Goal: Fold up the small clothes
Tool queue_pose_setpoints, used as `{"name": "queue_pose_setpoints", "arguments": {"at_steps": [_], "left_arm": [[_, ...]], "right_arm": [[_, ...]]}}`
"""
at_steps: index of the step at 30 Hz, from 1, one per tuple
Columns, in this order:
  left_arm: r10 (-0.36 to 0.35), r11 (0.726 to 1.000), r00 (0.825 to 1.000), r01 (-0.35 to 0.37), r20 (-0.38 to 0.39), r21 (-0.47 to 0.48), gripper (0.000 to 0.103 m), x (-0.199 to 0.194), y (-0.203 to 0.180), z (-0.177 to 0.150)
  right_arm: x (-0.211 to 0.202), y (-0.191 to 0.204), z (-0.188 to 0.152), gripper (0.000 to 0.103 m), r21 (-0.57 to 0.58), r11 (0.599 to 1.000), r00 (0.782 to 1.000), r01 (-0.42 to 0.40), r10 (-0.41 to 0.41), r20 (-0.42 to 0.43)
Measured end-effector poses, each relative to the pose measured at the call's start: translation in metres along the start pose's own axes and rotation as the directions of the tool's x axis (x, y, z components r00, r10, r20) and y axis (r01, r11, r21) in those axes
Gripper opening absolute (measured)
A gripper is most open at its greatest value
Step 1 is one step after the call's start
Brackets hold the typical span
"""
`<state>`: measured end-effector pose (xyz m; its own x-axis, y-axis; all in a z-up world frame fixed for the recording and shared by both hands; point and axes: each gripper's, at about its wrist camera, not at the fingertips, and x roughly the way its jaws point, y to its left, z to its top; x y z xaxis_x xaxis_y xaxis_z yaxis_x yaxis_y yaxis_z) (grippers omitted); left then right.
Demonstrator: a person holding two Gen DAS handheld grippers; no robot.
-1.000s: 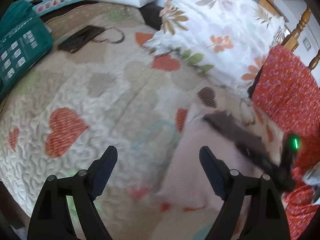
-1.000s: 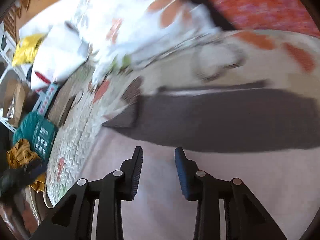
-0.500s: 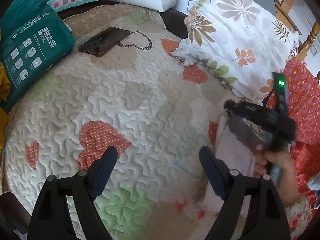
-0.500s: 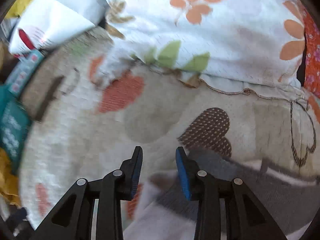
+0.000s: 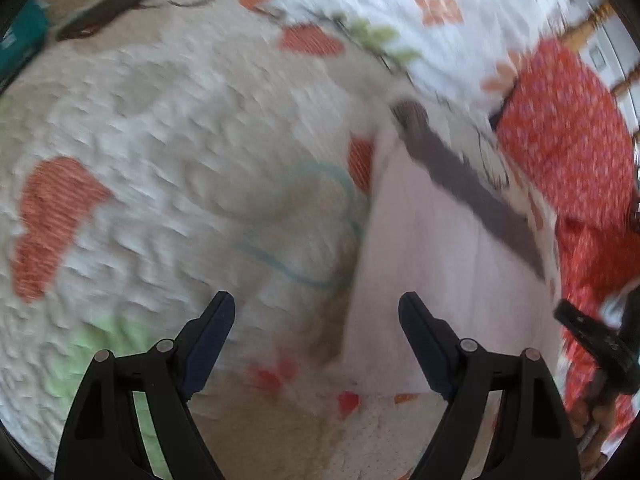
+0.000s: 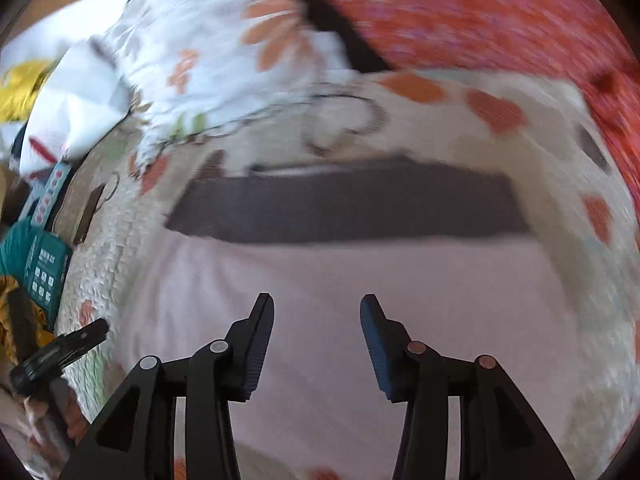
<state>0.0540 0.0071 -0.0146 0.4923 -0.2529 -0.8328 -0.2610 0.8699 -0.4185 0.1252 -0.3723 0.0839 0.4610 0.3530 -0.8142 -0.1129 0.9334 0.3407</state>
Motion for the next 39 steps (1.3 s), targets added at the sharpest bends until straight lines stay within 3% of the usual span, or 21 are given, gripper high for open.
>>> {"name": "queue_pose_setpoints", "arguments": {"at_steps": [2,3,4,5,7,10,14,16,17,18,20,23,25,26,27,29,33,34,35,37,39], "left_arm": [[0.044,0.995,0.999,-0.045,0.007,0.088,0.071,0.008,-0.016,-0.008],[0.082,0.986,0.997,-0.08,-0.004,0.143,0.032,0.01,-0.026,-0.01],[0.095,0.982,0.995,-0.089,-0.03,0.169,0.006,0.012,-0.03,-0.012],[0.101,0.982,0.994,-0.093,-0.039,0.166,0.003,0.01,-0.03,-0.012],[0.155,0.978,0.988,-0.154,0.005,0.142,0.003,0.0,-0.023,-0.009],[0.135,0.987,0.991,-0.136,0.016,0.086,0.004,-0.011,-0.011,-0.004],[0.145,0.989,0.986,-0.147,0.078,0.024,0.009,-0.037,0.004,0.007],[0.111,0.993,0.987,-0.106,0.114,-0.047,0.033,-0.055,0.02,0.016],[0.106,0.992,0.985,-0.096,0.134,-0.076,0.039,-0.062,0.026,0.019],[0.104,0.991,0.982,-0.088,0.157,-0.104,0.044,-0.071,0.033,0.022],[0.117,0.984,0.972,-0.085,0.203,-0.16,0.045,-0.092,0.05,0.026],[0.144,0.972,0.962,-0.093,0.233,-0.218,0.048,-0.11,0.072,0.031],[0.148,0.963,0.959,-0.084,0.241,-0.258,0.049,-0.116,0.085,0.032],[0.142,0.96,0.96,-0.074,0.241,-0.271,0.049,-0.117,0.089,0.033],[0.134,0.958,0.962,-0.063,0.239,-0.281,0.05,-0.117,0.093,0.034],[0.114,0.952,0.965,-0.038,0.237,-0.303,0.05,-0.119,0.101,0.034],[0.094,0.947,0.966,-0.012,0.243,-0.321,0.05,-0.12,0.103,0.033],[0.094,0.948,0.966,-0.012,0.242,-0.318,0.05,-0.119,0.101,0.034],[0.093,0.949,0.966,-0.012,0.241,-0.315,0.05,-0.118,0.099,0.034],[0.088,0.952,0.968,-0.012,0.236,-0.307,0.05,-0.116,0.095,0.034],[0.084,0.953,0.969,-0.011,0.231,-0.302,0.05,-0.115,0.092,0.034]], "right_arm": [[-0.012,-0.027,-0.016,0.051,0.038,0.999,1.0,0.009,-0.01,0.025],[-0.015,-0.035,-0.021,0.051,0.049,0.999,0.999,0.013,-0.014,0.033],[-0.017,-0.045,-0.028,0.051,0.065,0.998,0.999,0.015,-0.018,0.043],[-0.018,-0.052,-0.031,0.051,0.076,0.997,0.999,0.013,-0.017,0.048],[-0.018,-0.064,-0.04,0.051,0.106,0.994,0.998,0.004,-0.01,0.059],[-0.015,-0.067,-0.043,0.051,0.123,0.992,0.998,-0.018,0.01,0.062],[-0.014,-0.02,-0.041,0.051,-0.028,0.999,0.998,-0.034,0.035,0.061],[-0.009,0.018,-0.048,0.051,-0.132,0.989,0.997,-0.064,0.07,0.038],[-0.004,0.041,-0.054,0.051,-0.186,0.979,0.995,-0.088,0.093,0.019],[0.002,0.064,-0.061,0.052,-0.24,0.964,0.993,-0.113,0.115,-0.004],[0.017,0.111,-0.077,0.059,-0.348,0.926,0.989,-0.147,0.14,-0.047],[0.045,0.179,-0.103,0.06,-0.522,0.846,0.994,-0.11,0.085,-0.073],[0.062,0.216,-0.123,0.06,-0.646,0.764,1.0,-0.004,-0.006,-0.013],[0.072,0.234,-0.133,0.06,-0.71,0.699,0.996,0.086,-0.075,0.047],[0.083,0.249,-0.143,0.06,-0.758,0.628,0.984,0.177,-0.138,0.116],[0.098,0.269,-0.155,0.06,-0.79,0.532,0.951,0.306,-0.207,0.229],[0.116,0.293,-0.148,0.06,-0.787,0.46,0.909,0.411,-0.27,0.317],[0.121,0.297,-0.146,0.057,-0.784,0.455,0.904,0.421,-0.28,0.323],[0.125,0.3,-0.141,0.041,-0.783,0.469,0.909,0.409,-0.282,0.306],[0.129,0.303,-0.132,0.021,-0.775,0.519,0.929,0.36,-0.274,0.248],[0.122,0.301,-0.124,0.015,-0.753,0.564,0.939,0.339,-0.252,0.235]]}}
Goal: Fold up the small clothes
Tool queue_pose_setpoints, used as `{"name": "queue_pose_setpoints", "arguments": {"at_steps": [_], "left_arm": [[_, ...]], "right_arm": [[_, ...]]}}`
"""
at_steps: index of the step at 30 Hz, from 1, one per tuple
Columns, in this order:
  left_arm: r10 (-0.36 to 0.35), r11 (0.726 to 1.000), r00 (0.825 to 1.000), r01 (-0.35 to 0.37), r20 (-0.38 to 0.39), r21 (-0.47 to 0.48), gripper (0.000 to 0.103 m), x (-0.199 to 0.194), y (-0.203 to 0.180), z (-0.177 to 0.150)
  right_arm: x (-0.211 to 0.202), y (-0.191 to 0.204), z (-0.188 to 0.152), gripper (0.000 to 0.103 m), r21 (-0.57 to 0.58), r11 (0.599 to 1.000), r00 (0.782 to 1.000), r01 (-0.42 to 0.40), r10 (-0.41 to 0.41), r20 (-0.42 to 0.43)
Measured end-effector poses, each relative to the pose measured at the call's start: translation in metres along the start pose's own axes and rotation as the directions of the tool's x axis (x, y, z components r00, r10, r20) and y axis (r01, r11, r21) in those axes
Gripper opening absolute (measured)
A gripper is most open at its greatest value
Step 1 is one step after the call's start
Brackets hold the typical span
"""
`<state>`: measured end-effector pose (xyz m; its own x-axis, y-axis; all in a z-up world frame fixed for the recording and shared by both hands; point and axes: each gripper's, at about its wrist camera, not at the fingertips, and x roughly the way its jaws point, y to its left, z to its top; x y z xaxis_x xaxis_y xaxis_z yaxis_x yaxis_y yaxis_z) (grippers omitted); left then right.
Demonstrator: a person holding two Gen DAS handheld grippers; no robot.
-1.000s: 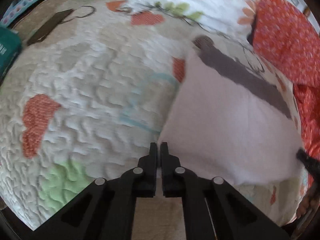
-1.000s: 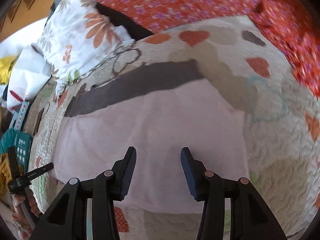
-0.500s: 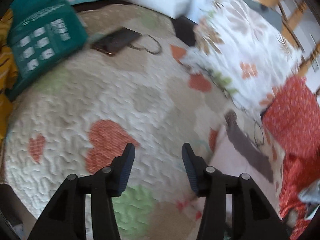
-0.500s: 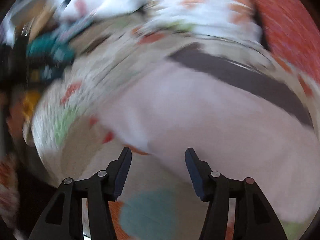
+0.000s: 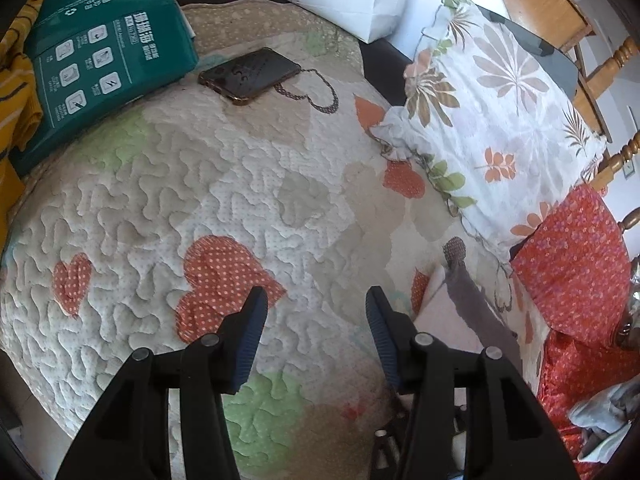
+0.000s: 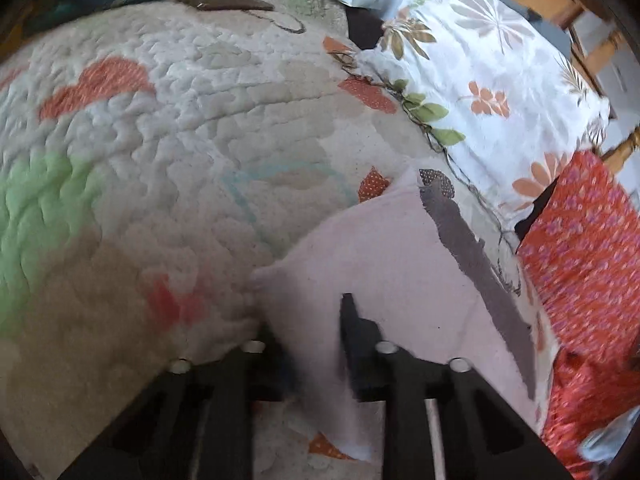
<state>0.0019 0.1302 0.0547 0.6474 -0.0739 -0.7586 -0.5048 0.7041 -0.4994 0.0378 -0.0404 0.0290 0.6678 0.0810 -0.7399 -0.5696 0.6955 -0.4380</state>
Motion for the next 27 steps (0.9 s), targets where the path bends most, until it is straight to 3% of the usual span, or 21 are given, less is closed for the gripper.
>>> {"name": "queue_pose_setpoints", "arguments": {"at_steps": [3,6,10,12,14,17,21,27], "left_arm": [[-0.01,1.0,1.0,0.01,-0.008,0.005,0.05,0.003,-0.008,-0.005],[0.0,0.999,1.0,0.0,-0.015,0.033,0.05,0.008,-0.019,-0.011],[0.01,0.995,0.999,-0.006,-0.046,0.097,0.05,0.02,-0.043,-0.026],[0.014,0.992,0.998,-0.007,-0.059,0.127,0.05,0.027,-0.054,-0.033],[0.021,0.986,0.996,-0.007,-0.081,0.167,0.05,0.036,-0.069,-0.043],[0.028,0.976,0.992,0.001,-0.127,0.218,0.05,0.052,-0.091,-0.06],[0.017,0.964,0.983,0.032,-0.182,0.265,0.05,0.066,-0.12,-0.085],[0.009,0.916,0.974,0.083,-0.227,0.392,0.054,0.078,-0.178,-0.129]], "right_arm": [[-0.019,-0.051,-0.004,0.012,0.178,0.982,0.997,-0.061,0.054,0.047],[-0.048,-0.131,-0.029,0.012,0.381,0.921,0.994,-0.079,0.044,0.098],[-0.079,-0.241,-0.107,0.012,0.628,0.776,0.994,-0.051,-0.019,0.104],[-0.089,-0.287,-0.16,0.012,0.726,0.688,0.996,0.001,-0.067,0.061],[-0.086,-0.316,-0.217,0.012,0.797,0.603,0.999,0.029,-0.041,-0.006],[-0.064,-0.325,-0.274,0.012,0.849,0.527,0.996,0.044,0.048,-0.082],[-0.048,-0.319,-0.315,0.013,0.9,0.431,0.986,-0.058,0.164,-0.015],[-0.051,-0.327,-0.331,0.022,0.913,0.392,0.974,-0.111,0.225,0.022]]}}
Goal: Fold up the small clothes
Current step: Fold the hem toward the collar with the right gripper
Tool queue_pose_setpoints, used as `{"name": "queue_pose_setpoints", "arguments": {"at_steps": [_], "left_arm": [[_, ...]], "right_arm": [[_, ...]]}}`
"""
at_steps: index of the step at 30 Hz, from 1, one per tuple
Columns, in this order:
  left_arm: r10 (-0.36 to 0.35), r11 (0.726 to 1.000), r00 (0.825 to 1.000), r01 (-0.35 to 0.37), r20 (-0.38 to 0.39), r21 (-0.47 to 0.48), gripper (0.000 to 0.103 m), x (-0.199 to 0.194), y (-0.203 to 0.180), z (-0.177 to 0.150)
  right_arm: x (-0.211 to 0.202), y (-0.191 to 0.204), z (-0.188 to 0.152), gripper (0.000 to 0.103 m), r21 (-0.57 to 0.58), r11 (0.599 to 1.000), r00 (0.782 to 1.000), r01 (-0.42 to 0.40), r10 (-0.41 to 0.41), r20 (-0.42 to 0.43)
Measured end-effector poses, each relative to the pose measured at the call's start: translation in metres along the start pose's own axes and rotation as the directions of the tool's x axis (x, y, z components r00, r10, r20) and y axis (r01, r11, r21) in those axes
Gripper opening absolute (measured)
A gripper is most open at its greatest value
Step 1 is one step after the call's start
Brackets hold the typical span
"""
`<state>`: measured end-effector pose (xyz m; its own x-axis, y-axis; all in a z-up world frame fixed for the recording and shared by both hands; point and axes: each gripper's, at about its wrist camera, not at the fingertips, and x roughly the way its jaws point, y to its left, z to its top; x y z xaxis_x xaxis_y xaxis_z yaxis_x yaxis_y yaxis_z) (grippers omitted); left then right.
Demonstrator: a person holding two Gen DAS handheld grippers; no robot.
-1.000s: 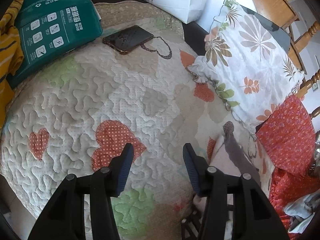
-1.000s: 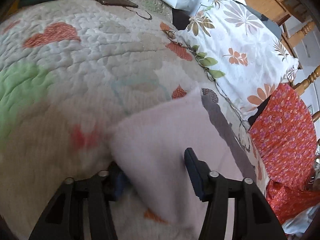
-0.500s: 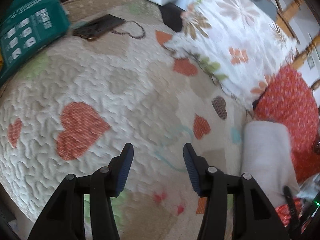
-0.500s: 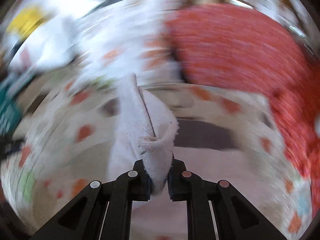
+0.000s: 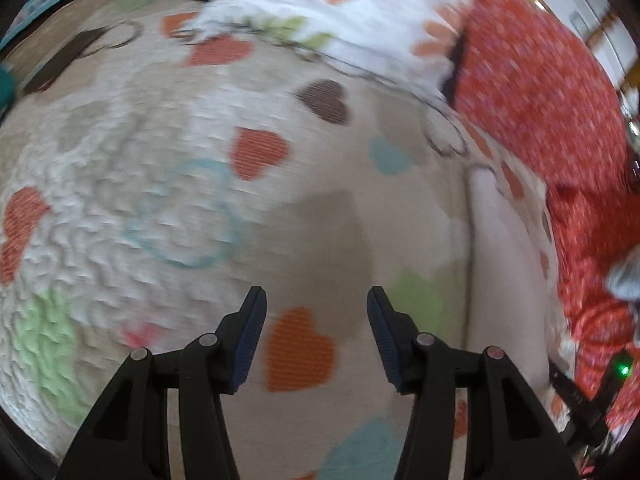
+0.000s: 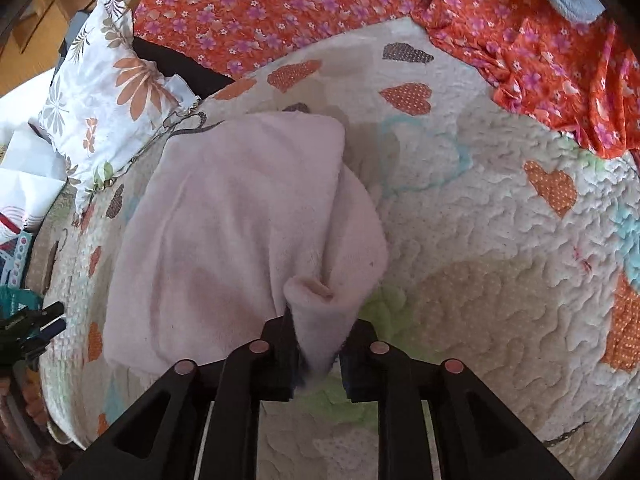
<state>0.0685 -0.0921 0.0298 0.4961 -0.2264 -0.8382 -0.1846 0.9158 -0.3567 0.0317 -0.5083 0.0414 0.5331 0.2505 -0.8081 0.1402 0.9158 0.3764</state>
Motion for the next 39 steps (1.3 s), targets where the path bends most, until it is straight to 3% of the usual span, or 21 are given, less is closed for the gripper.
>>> {"name": "queue_pose_setpoints", "arguments": {"at_steps": [4,7,8,14,18,20,21,23,25,27,28,30,31,32,33,34,35,36,37,39], "left_arm": [[-0.041,0.998,0.999,0.042,-0.019,0.055,0.064,0.011,-0.036,-0.007],[-0.096,0.993,0.994,0.099,-0.047,0.07,0.073,0.025,-0.06,-0.009],[-0.112,0.991,0.992,0.115,-0.053,0.069,0.074,0.03,-0.064,-0.009],[-0.283,0.956,0.952,0.29,-0.115,0.051,0.082,0.073,-0.105,-0.015],[-0.319,0.941,0.943,0.327,-0.095,0.085,0.085,0.088,-0.127,-0.018],[-0.323,0.938,0.94,0.333,-0.105,0.098,0.065,0.088,-0.133,-0.015],[-0.31,0.942,0.946,0.319,-0.099,0.107,0.028,0.085,-0.134,-0.013],[-0.34,0.932,0.933,0.351,-0.12,0.09,0.022,0.076,-0.134,-0.007],[-0.341,0.932,0.935,0.35,-0.095,0.097,0.02,0.06,-0.134,-0.002],[-0.334,0.933,0.94,0.34,-0.071,0.117,0.017,0.044,-0.135,0.001],[-0.327,0.934,0.943,0.331,-0.057,0.131,0.006,0.036,-0.135,0.003],[-0.321,0.934,0.946,0.324,-0.047,0.152,0.004,0.027,-0.136,0.006],[-0.283,0.945,0.958,0.286,-0.047,0.161,0.004,0.025,-0.136,0.006],[-0.239,0.956,0.97,0.243,-0.043,0.167,0.005,0.026,-0.135,0.005],[-0.193,0.965,0.98,0.197,-0.04,0.175,0.013,0.029,-0.132,0.003],[-0.13,0.973,0.99,0.136,-0.044,0.184,0.027,0.035,-0.128,0.0],[-0.098,0.977,0.994,0.106,-0.048,0.188,0.031,0.039,-0.126,-0.002],[-0.072,0.978,0.996,0.08,-0.05,0.191,0.034,0.041,-0.122,-0.004],[-0.051,0.979,0.997,0.06,-0.052,0.195,0.035,0.043,-0.117,-0.006],[-0.033,0.978,0.998,0.042,-0.047,0.202,0.04,0.039,-0.108,-0.007]], "right_arm": [[-0.02,-0.02,0.009,0.035,0.08,0.995,0.997,-0.067,0.063,0.049],[-0.02,-0.027,0.029,0.065,0.09,0.994,0.995,-0.063,0.056,0.079],[-0.013,-0.029,0.038,0.07,0.088,0.994,0.996,-0.066,0.06,0.071],[0.06,-0.039,0.073,0.073,0.129,0.973,0.978,-0.191,0.2,-0.06],[0.087,-0.027,0.077,0.07,0.108,0.966,0.965,-0.237,0.247,-0.091],[0.093,-0.018,0.081,0.038,0.104,0.96,0.958,-0.259,0.269,-0.099],[0.094,-0.014,0.083,0.033,0.105,0.957,0.955,-0.269,0.279,-0.098],[0.092,-0.006,0.086,0.028,0.099,0.952,0.95,-0.288,0.297,-0.095],[0.083,0.006,0.089,0.027,0.075,0.948,0.946,-0.309,0.315,-0.075],[0.066,0.02,0.093,0.026,0.054,0.928,0.928,-0.369,0.371,-0.04],[0.058,0.025,0.095,0.026,0.045,0.919,0.919,-0.392,0.394,-0.023],[0.045,0.034,0.095,0.025,0.027,0.903,0.903,-0.43,0.43,0.008],[0.043,0.036,0.095,0.025,0.013,0.909,0.909,-0.417,0.416,0.016],[0.044,0.037,0.094,0.026,-0.008,0.936,0.935,-0.353,0.353,0.019],[0.048,0.037,0.092,0.026,-0.037,0.966,0.967,-0.255,0.256,0.012],[0.055,0.036,0.091,0.03,-0.061,0.983,0.985,-0.172,0.172,-0.001],[0.065,0.033,0.088,0.035,-0.079,0.994,0.997,-0.08,0.078,-0.025],[0.072,0.029,0.087,0.037,-0.083,0.996,0.999,-0.012,0.009,-0.047],[0.075,0.023,0.086,0.042,-0.07,0.998,0.998,0.007,-0.011,-0.06],[0.063,0.017,0.089,0.042,-0.023,1.0,0.999,-0.021,0.02,-0.036]]}}
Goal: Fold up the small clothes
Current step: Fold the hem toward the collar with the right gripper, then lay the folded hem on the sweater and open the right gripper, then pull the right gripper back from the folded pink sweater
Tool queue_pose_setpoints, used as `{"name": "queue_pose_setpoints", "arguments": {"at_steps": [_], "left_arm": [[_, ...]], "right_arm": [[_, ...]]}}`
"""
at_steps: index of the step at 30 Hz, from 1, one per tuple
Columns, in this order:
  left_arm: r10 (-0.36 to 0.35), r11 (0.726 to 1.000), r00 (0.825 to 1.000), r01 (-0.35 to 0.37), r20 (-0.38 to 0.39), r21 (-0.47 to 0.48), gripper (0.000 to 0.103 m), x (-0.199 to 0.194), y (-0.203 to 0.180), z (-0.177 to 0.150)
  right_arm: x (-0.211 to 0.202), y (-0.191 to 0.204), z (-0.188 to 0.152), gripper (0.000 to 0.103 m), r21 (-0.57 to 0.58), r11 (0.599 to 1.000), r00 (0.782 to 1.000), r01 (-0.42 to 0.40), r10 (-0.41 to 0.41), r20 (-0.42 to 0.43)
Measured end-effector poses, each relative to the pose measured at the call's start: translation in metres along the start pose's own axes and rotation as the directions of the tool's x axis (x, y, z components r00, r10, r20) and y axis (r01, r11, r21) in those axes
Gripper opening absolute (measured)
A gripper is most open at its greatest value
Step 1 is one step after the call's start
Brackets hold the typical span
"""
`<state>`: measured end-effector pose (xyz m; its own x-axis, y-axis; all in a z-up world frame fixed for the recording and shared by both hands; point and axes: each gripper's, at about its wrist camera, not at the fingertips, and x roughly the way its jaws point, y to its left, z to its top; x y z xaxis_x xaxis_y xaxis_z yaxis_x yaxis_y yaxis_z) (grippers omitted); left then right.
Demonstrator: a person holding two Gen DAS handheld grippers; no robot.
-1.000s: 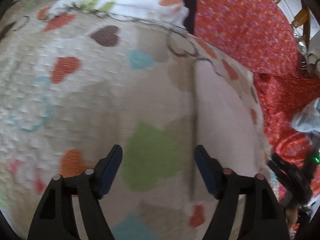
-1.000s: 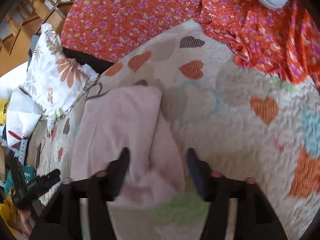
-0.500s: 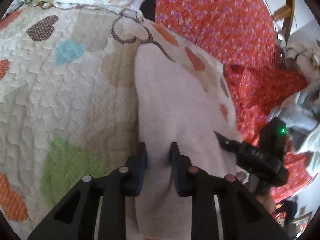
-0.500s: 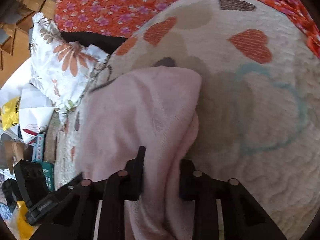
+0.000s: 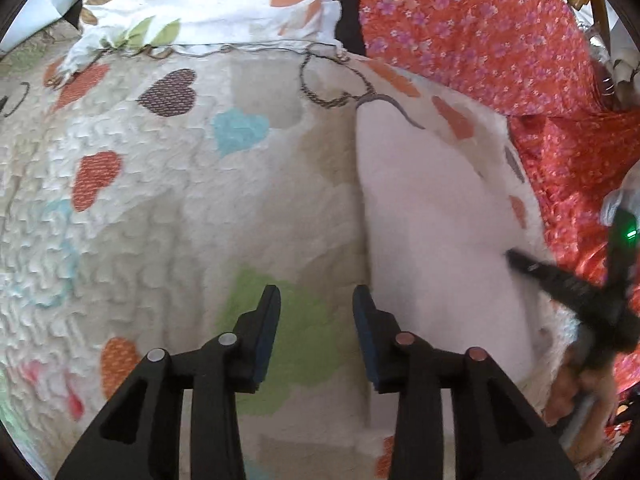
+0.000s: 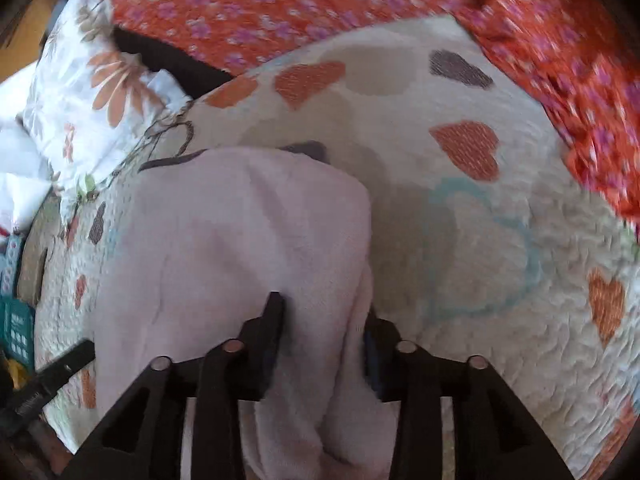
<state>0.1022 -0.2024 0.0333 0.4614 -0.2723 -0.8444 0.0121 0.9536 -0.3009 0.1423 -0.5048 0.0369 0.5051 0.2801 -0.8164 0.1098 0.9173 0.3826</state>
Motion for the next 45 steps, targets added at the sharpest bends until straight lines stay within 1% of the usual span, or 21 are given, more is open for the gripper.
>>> {"name": "queue_pose_setpoints", "arguments": {"at_steps": [3,5,7,9,11,13,14,15,17,19,20,21,23,26,30,32,33,35,37,40,45], "left_arm": [[0.04,0.999,0.997,-0.041,0.064,0.011,0.056,-0.02,0.012,-0.002],[0.1,0.994,0.985,-0.104,0.139,0.022,0.064,-0.039,0.018,-0.006],[0.179,0.982,0.959,-0.188,0.218,0.019,0.072,-0.059,0.023,-0.009],[0.231,0.969,0.932,-0.245,0.278,0.015,0.074,-0.074,0.025,-0.011],[0.296,0.949,0.887,-0.316,0.355,0.0,0.079,-0.091,0.025,-0.014],[0.33,0.934,0.846,-0.357,0.419,-0.015,0.092,-0.106,0.024,-0.018],[0.353,0.922,0.809,-0.386,0.47,-0.027,0.094,-0.116,0.024,-0.022],[0.363,0.915,0.789,-0.401,0.496,-0.032,0.098,-0.121,0.023,-0.024],[0.391,0.892,0.715,-0.45,0.58,-0.046,0.103,-0.137,0.02,-0.032],[0.401,0.879,0.672,-0.473,0.622,-0.056,0.103,-0.148,0.019,-0.039],[0.392,0.883,0.672,-0.467,0.629,-0.051,0.103,-0.151,0.018,-0.04],[0.377,0.89,0.682,-0.455,0.626,-0.039,0.103,-0.153,0.018,-0.041],[0.346,0.906,0.723,-0.422,0.598,-0.015,0.103,-0.157,0.016,-0.041],[0.321,0.922,0.761,-0.387,0.564,-0.003,0.103,-0.158,0.01,-0.044],[0.31,0.928,0.79,-0.371,0.528,0.01,0.103,-0.149,-0.002,-0.061],[0.289,0.94,0.82,-0.34,0.495,0.014,0.103,-0.139,-0.005,-0.073],[0.268,0.949,0.843,-0.314,0.467,0.023,0.103,-0.133,-0.006,-0.076],[0.242,0.957,0.879,-0.287,0.411,0.051,0.103,-0.119,-0.012,-0.079],[0.232,0.956,0.893,-0.282,0.384,0.078,0.103,-0.111,-0.016,-0.081],[0.233,0.951,0.892,-0.293,0.389,0.102,0.103,-0.106,-0.022,-0.084],[0.243,0.946,0.881,-0.308,0.406,0.104,0.103,-0.103,-0.023,-0.083]], "right_arm": [[-0.042,0.009,0.0,0.042,-0.019,1.0,0.987,0.011,-0.007,0.161],[-0.061,0.025,-0.003,0.04,-0.063,0.997,0.973,-0.039,0.053,0.226],[-0.067,0.046,-0.01,0.032,-0.126,0.986,0.965,-0.11,0.136,0.224],[-0.058,0.071,-0.021,0.031,-0.192,0.968,0.965,-0.163,0.197,0.172],[-0.039,0.09,-0.031,0.031,-0.233,0.955,0.972,-0.184,0.212,0.1],[-0.015,0.1,-0.043,0.032,-0.258,0.954,0.985,-0.153,0.167,0.033],[0.0,0.105,-0.048,0.032,-0.279,0.951,0.991,-0.131,0.132,-0.016],[0.013,0.108,-0.054,0.032,-0.306,0.947,0.995,-0.099,0.089,-0.048],[0.011,0.114,-0.063,0.031,-0.353,0.934,0.999,-0.046,0.05,0.004],[0.004,0.121,-0.07,0.031,-0.392,0.92,1.0,0.004,0.004,0.02],[0.0,0.122,-0.075,0.031,-0.403,0.915,0.999,0.02,-0.008,0.032],[-0.003,0.122,-0.082,0.031,-0.411,0.911,0.999,0.032,-0.019,0.034],[-0.007,0.117,-0.093,0.031,-0.409,0.912,0.999,0.035,-0.027,0.024],[-0.017,0.107,-0.106,0.031,-0.387,0.922,1.0,0.018,-0.021,-0.006],[-0.035,0.087,-0.117,0.032,-0.328,0.944,0.999,-0.029,0.013,-0.051],[-0.054,0.079,-0.116,0.032,-0.302,0.952,0.999,-0.049,0.051,0.0],[-0.06,0.078,-0.114,0.032,-0.302,0.952,0.998,-0.045,0.055,0.027],[-0.067,0.075,-0.108,0.039,-0.309,0.951,0.996,-0.007,0.036,0.088],[-0.058,0.07,-0.1,0.04,-0.297,0.954,0.996,0.031,-0.006,0.084],[-0.025,0.053,-0.094,0.041,-0.232,0.972,0.999,0.037,-0.045,-0.029],[-0.048,0.054,-0.086,0.041,-0.205,0.979,0.999,-0.001,0.009,0.034]]}}
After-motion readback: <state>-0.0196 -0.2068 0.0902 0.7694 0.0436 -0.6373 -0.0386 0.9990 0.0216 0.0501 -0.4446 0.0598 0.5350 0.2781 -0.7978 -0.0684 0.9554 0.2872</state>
